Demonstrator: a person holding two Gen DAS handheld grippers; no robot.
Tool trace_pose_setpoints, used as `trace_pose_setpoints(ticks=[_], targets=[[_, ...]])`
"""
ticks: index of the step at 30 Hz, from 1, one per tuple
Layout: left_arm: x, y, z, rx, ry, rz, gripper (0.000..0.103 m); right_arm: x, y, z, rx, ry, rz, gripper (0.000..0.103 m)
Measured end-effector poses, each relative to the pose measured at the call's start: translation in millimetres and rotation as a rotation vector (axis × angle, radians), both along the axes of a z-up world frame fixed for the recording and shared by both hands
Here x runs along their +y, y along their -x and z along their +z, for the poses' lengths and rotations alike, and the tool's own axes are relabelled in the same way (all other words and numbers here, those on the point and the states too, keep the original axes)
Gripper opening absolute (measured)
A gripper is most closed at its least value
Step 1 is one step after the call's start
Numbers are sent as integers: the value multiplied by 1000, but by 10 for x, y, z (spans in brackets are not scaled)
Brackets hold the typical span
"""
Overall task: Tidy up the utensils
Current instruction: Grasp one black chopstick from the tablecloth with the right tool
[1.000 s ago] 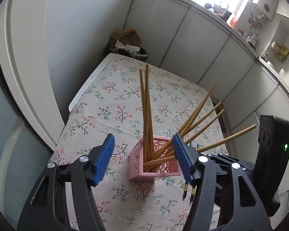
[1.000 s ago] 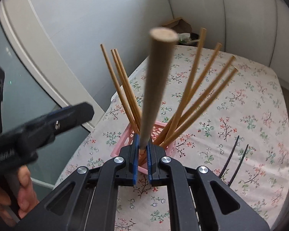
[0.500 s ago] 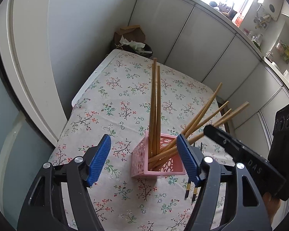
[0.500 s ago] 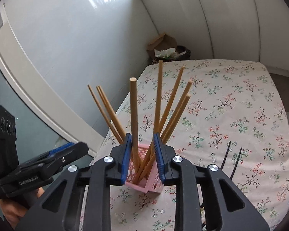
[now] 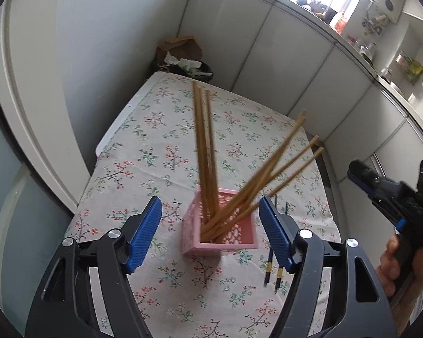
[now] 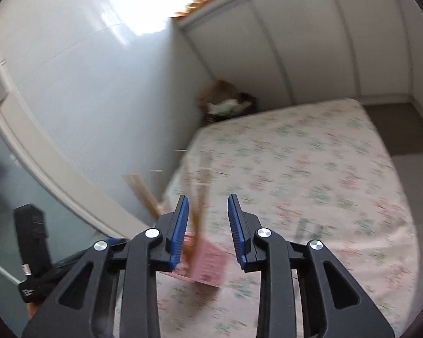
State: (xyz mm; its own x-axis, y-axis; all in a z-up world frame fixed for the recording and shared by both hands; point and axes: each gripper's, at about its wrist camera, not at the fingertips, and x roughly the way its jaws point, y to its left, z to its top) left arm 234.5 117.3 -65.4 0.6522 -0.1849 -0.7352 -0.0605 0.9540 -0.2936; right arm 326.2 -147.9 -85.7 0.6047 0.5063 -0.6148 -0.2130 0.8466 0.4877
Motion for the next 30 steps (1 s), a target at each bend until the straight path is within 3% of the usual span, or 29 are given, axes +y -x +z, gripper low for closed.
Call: trace_pose_setpoints(ticks=[4,9,14,20,22,24,30], targets=[[-276,49,15,-12,-32,-60,68,-228,-130,-491,194,95,-52,32],[-635,93,-59,8,-75,-111,68,-308,-200,-860,324,113,-40,29],[-929,103,-190,47,-117,-139,68,-168,-204,-1135,390,145,-19,28],[-948,111,-214,57,-122,-135,68,65,-407,-1472,428,241,0,26],[-932,112,-215,57,-122,-131,68,129,-473,-1553,427,277,3,22],[-943,112,-217,61,-119,-131,68,189,-495,-1554,404,339,6,11],[-1068,102,-212,66,-113,-164,68,-50,-451,-1496,440,247,-20,6]])
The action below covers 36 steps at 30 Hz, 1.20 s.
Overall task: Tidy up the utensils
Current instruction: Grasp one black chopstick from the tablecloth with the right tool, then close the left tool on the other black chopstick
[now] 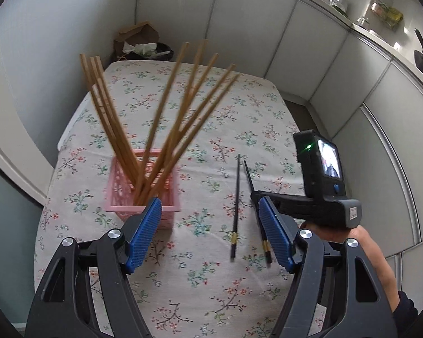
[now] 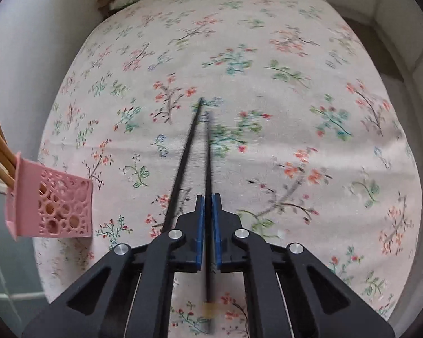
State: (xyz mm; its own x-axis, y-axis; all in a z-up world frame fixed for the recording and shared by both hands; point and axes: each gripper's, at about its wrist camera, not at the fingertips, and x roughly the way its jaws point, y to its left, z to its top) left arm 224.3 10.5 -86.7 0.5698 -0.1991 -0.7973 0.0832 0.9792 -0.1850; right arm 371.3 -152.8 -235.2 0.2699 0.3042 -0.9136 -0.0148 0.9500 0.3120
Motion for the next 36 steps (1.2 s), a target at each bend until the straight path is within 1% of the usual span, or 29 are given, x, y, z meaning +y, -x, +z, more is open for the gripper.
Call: trace_pose_setpoints(ticks=[3,6,10,13,15,17,20,24,25,26,28,30,31,33,34,35,36], targets=[[-134,4,1,-1,-6,-29,68,-299,97,202,-32,-44,-45,6],[-304,-12,-27,-1,-25,-57,68,-599,244,466,-89,-63,-85,6],[-610,-64,-159,14,-74,-105,68,-1091,444,915,-199,-80,-153,6],[-892,-171,-335,35,-138,-168,63,-1379,552,1164,-264,-133,-193,6],[-1057,-286,-498,57,-191,-200,61,-1445,579,1240,-285,-140,-203,6],[-1152,-422,-665,96,-204,-212,57,-1507,591,1286,-296,-156,-205,6],[-1154,-620,-863,139,-201,-209,53,-1539,593,1302,-297,-168,-202,6],[-1187,-863,-1066,151,-263,-224,50,-1487,622,1325,-313,-179,-185,6],[-1175,-918,-1110,162,-267,-222,47,-1460,619,1327,-314,-185,-179,6],[-1140,-995,-1175,186,-265,-210,41,-1448,615,1325,-315,-188,-177,6],[-1067,-1121,-1308,234,-229,-178,39,-1445,608,1328,-318,-191,-178,6],[-1065,-1181,-1405,260,-222,-176,31,-1445,601,1326,-317,-199,-179,6],[-1080,-1193,-1420,249,-228,-177,31,-1442,596,1331,-318,-199,-178,6],[-1140,-1216,-1437,219,-241,-211,27,-1439,595,1345,-325,-205,-176,6],[-1145,-1225,-1440,215,-239,-213,17,-1435,597,1357,-330,-208,-175,6],[-1141,-1232,-1444,213,-229,-212,5,-1430,601,1366,-333,-210,-175,6],[-1141,-1234,-1445,212,-227,-214,4,-1427,603,1373,-337,-214,-175,6]])
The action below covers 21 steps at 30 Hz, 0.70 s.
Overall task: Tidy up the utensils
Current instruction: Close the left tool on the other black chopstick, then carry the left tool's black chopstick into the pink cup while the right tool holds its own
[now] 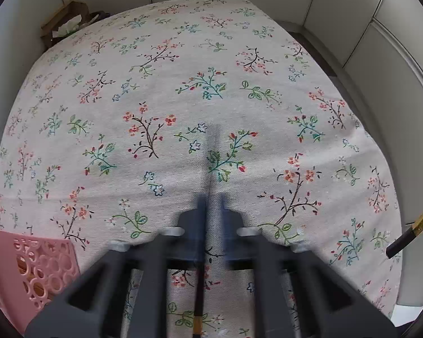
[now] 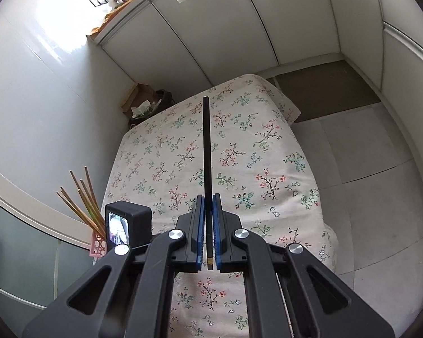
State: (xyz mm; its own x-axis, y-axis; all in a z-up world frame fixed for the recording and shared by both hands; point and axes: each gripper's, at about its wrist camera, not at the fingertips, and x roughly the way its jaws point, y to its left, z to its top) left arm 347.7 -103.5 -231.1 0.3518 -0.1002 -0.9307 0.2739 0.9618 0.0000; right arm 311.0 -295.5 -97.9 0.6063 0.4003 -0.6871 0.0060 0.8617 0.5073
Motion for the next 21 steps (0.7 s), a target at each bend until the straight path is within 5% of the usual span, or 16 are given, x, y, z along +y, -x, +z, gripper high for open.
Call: trace_pose_setpoints(ticks=[6,15,21], targets=[[-103,101,95,-45,5,-55,4,-14,16,34,-14,-1,-9,6],[-128,598,868,-317,203,-142,4,32,48,80,-47,39,0,6],[-41,795,1158,-443,269,-156,4,169,84,148,-84,79,36,6]])
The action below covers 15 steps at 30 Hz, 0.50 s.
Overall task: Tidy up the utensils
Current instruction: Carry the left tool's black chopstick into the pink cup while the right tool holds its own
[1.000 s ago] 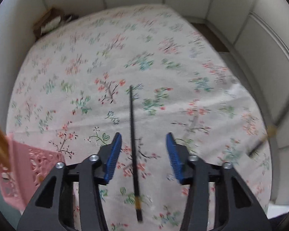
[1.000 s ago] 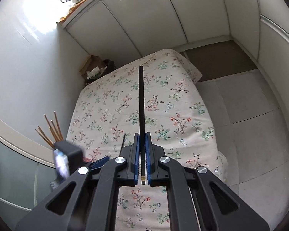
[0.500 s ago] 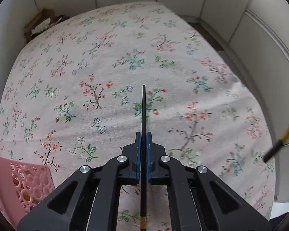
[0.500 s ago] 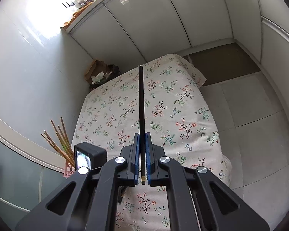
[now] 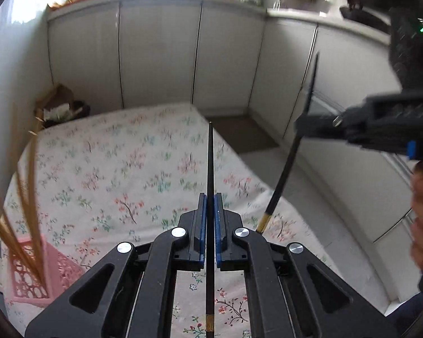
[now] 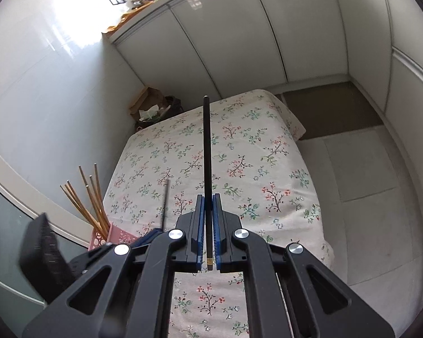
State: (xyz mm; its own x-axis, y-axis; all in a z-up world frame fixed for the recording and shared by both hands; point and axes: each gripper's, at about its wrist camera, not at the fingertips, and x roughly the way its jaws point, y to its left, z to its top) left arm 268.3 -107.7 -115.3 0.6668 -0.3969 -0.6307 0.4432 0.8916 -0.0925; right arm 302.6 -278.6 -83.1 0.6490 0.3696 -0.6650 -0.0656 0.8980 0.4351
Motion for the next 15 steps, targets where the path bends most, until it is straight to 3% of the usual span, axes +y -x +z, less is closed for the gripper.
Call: trace_pose_setpoints(ticks=[3,8,15], targets=[[124,124,202,-60,62,-20,4,25,0,2,-6,10,1,6],[536,369,623,-195,243,-70,4,91,11,43,-31,5,12,6],[1248,407,866,-354,292,51,4,302,66,185,-105,-25,65,6]])
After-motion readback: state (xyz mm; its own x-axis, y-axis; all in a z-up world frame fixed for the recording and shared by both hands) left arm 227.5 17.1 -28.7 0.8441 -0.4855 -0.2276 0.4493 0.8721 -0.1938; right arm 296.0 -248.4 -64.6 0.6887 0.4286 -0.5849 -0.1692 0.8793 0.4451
